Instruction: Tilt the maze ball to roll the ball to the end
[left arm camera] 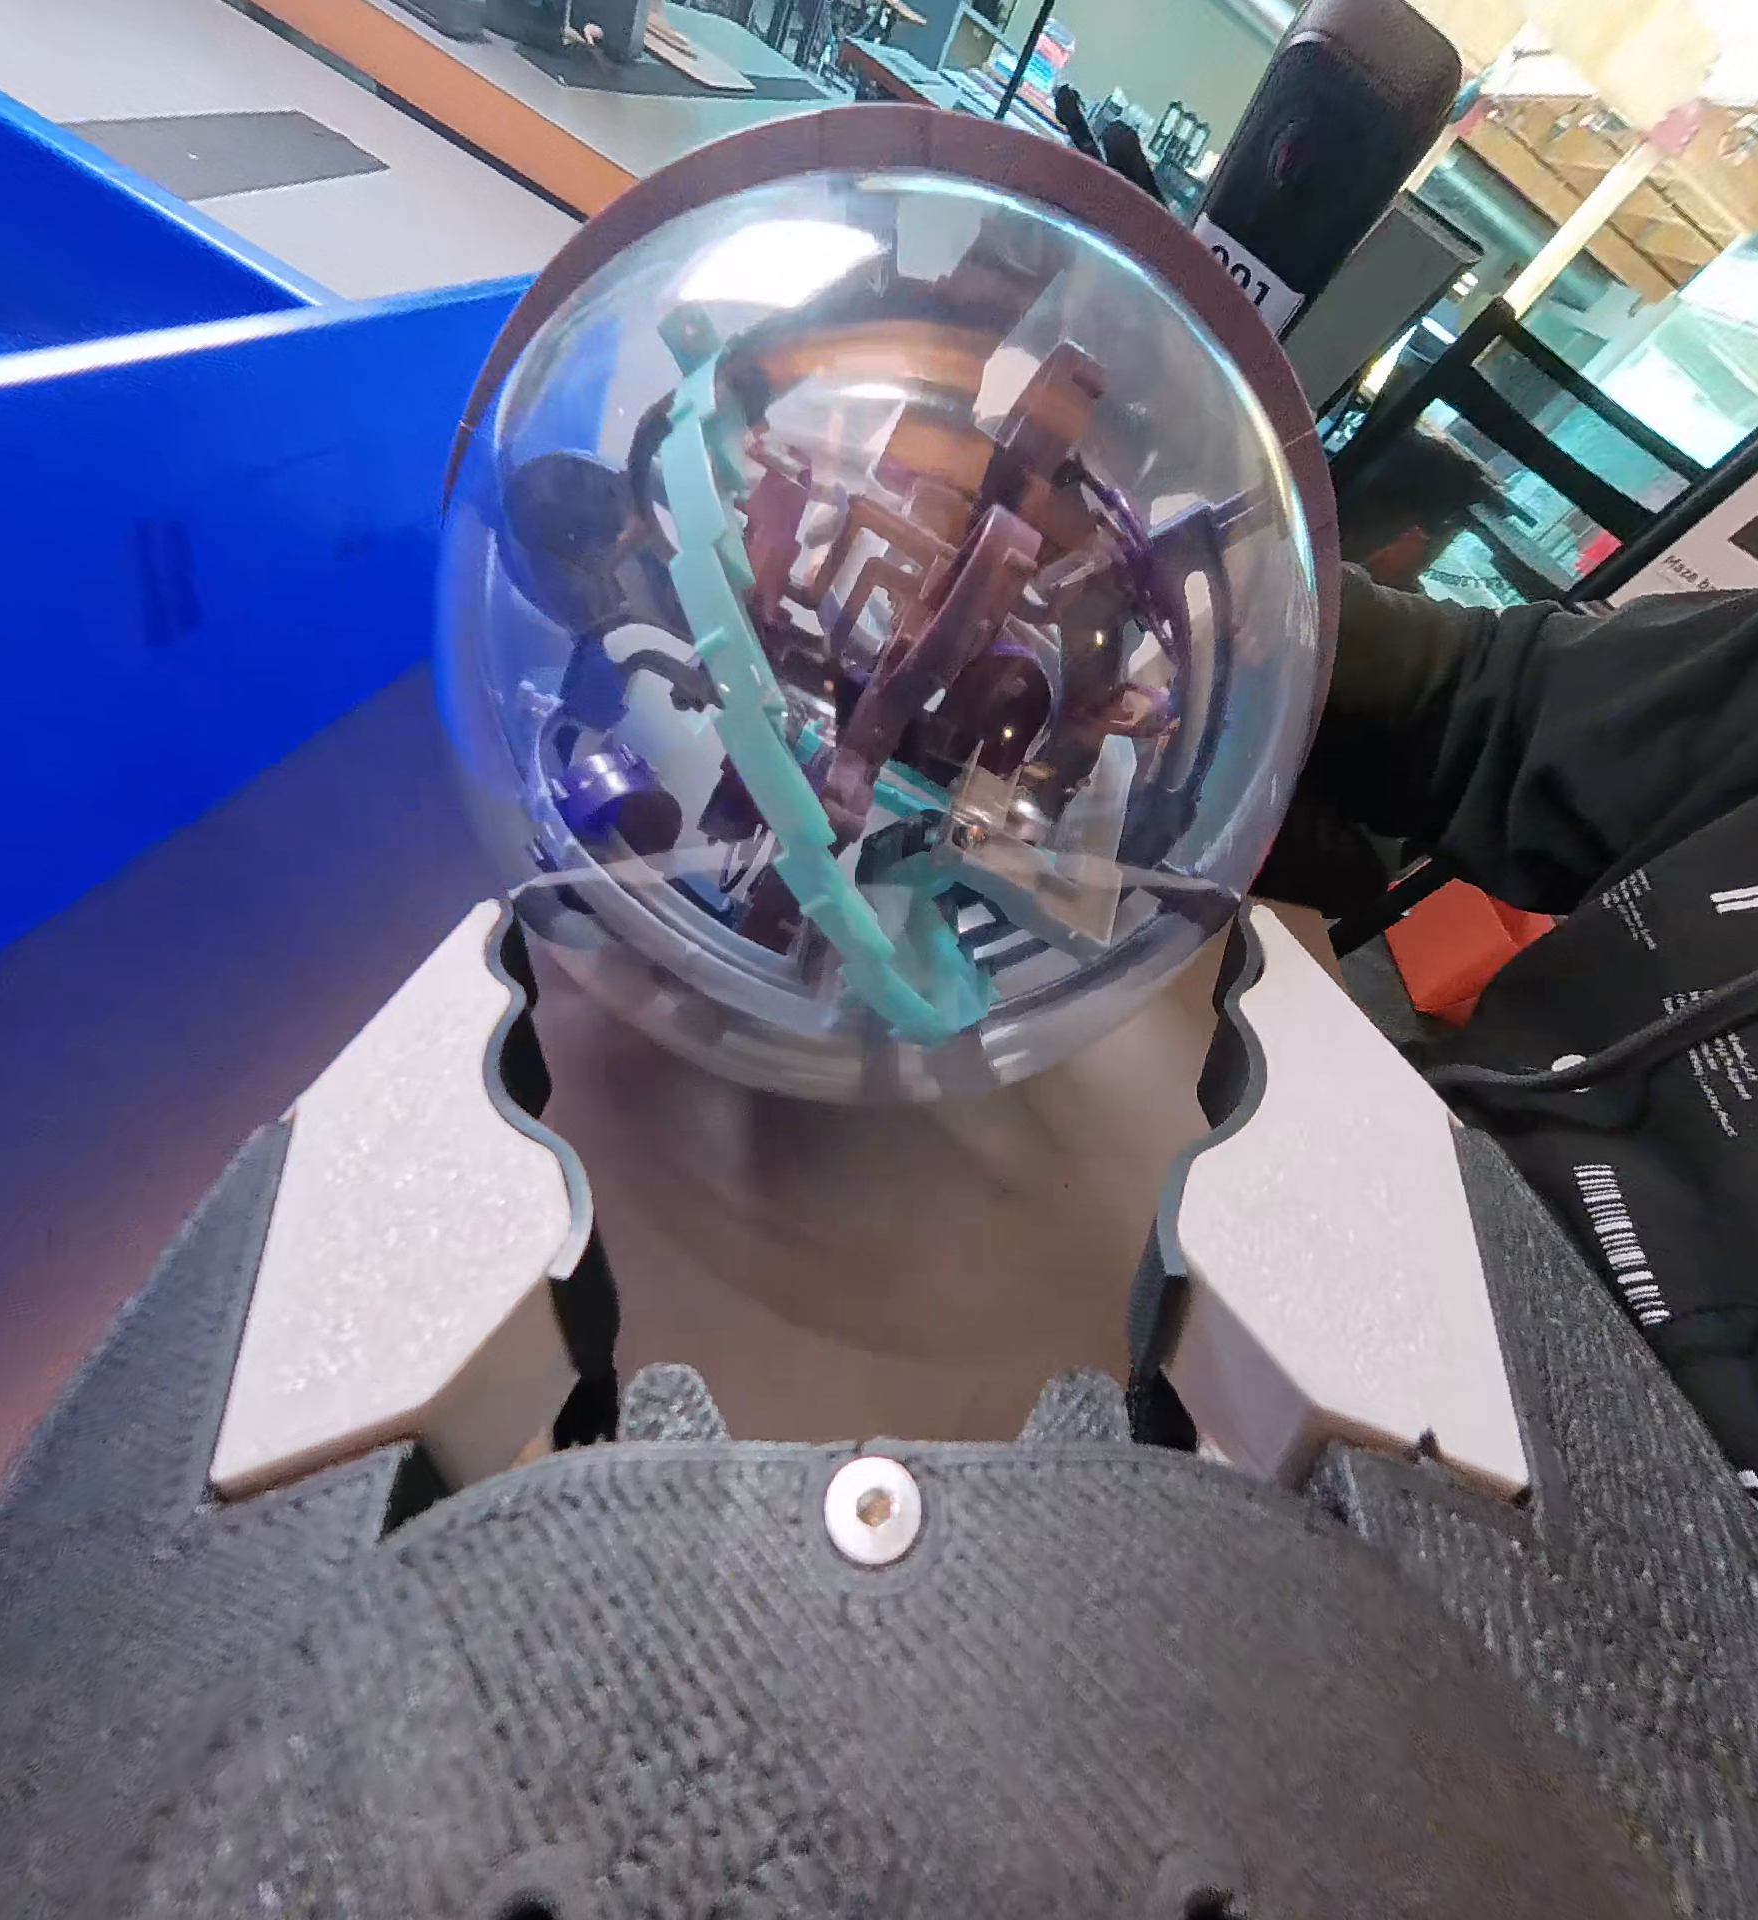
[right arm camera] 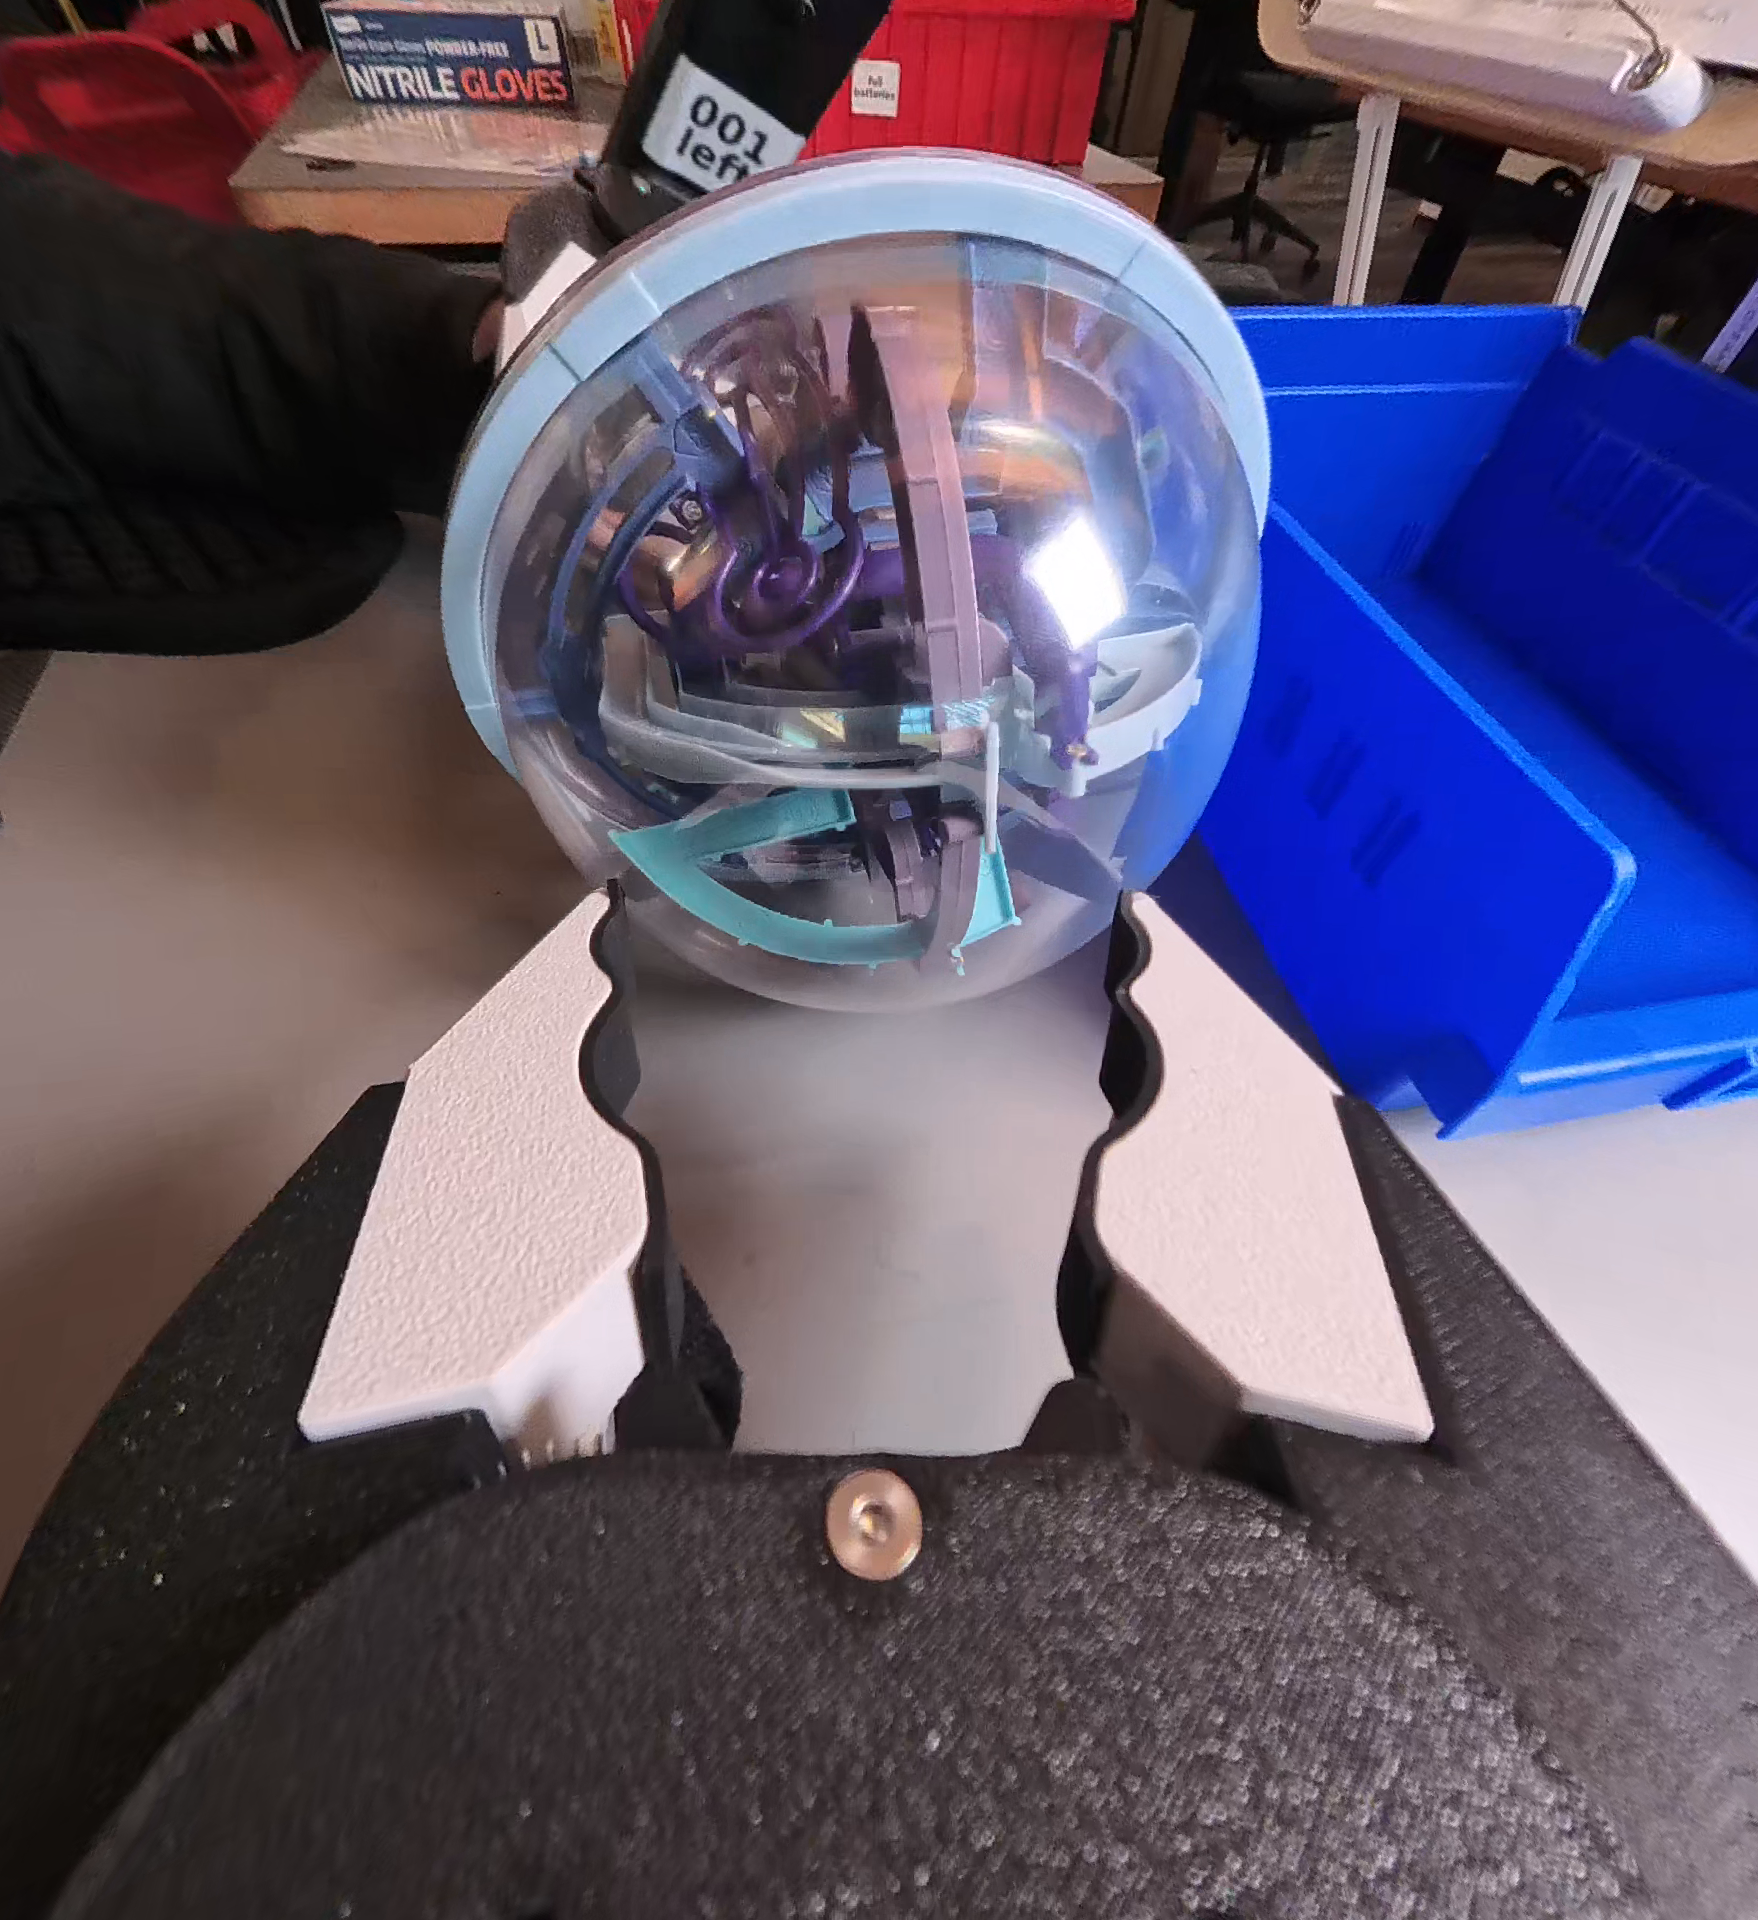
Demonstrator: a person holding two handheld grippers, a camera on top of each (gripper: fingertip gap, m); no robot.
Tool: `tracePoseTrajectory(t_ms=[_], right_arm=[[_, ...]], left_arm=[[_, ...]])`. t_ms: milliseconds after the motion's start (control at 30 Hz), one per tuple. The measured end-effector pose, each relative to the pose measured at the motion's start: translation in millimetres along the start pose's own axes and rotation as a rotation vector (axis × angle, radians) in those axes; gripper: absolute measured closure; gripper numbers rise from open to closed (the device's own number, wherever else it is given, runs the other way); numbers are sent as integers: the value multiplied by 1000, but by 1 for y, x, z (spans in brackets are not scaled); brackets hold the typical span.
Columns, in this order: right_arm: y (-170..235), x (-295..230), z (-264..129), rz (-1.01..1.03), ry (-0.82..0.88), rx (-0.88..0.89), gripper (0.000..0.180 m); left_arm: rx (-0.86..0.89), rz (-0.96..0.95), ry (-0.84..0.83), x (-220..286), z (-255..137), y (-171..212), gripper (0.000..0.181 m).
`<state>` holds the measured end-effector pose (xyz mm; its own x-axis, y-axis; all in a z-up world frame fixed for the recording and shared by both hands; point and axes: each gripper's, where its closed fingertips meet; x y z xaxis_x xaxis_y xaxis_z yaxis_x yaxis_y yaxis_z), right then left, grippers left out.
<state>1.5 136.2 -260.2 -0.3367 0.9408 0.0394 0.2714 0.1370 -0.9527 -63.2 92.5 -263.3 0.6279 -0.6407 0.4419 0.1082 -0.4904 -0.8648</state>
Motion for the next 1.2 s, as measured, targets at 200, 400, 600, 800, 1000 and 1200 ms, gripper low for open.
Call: tracePoseTrajectory(t_ms=[200, 400, 600, 800, 1000, 1200], right_arm=[[-5, -2, 0, -8, 3, 21, 90], [-4, -3, 2, -38, 23, 26, 90], [-6, -6, 1, -35, 34, 45, 93], [-7, -10, 1, -30, 17, 55, 103], [0, -6, -1, -4, -78, -12, 83], [3, -5, 12, -14, -110, -37, 71]], left_arm=[[6, 1, 23, 1, -1, 3, 51], [26, 46, 20, 0, -3, 3, 51], [32, 76, 42, -1, -5, 4, 52], [56, 63, 115, 0, -11, 4, 52], [84, 21, 173, -4, -16, -1, 62], [88, 28, 193, -5, -17, -4, 68]])
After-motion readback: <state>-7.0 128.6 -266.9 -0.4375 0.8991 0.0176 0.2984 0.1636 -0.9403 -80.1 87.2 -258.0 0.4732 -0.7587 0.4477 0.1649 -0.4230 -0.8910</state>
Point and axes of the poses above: each gripper's, where its closed fingertips meet, z out along the fingers, y out of its underside, x = y × z across the jaws, and after that the axes turned 2 degrees about x, right-handed
